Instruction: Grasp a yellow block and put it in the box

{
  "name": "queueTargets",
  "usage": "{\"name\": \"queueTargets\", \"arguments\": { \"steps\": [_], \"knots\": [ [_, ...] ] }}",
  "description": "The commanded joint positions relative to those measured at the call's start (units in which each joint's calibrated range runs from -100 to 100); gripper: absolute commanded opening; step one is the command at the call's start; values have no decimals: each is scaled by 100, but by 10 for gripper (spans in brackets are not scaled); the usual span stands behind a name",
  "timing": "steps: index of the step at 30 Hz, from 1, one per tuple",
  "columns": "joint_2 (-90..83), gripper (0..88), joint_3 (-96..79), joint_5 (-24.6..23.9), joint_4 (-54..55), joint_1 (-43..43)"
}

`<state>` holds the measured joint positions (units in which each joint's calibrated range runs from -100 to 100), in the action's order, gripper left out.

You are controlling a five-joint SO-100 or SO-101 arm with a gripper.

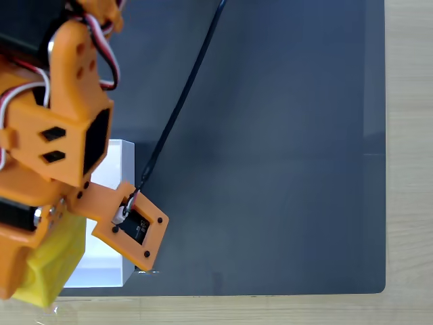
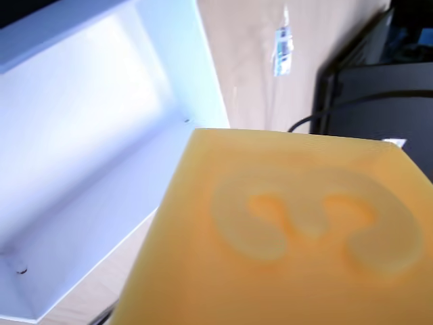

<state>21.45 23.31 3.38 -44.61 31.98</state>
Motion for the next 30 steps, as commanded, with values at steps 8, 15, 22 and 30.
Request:
{"name": "queueTargets", "arguments": {
  "steps": [8,15,22,30],
  "knots": [
    [635,221,397,50,116,329],
    [897,223,306,365,72,261],
    [923,382,306,486,28,261],
    [838,493,306,486,28,177]
  ]
}}
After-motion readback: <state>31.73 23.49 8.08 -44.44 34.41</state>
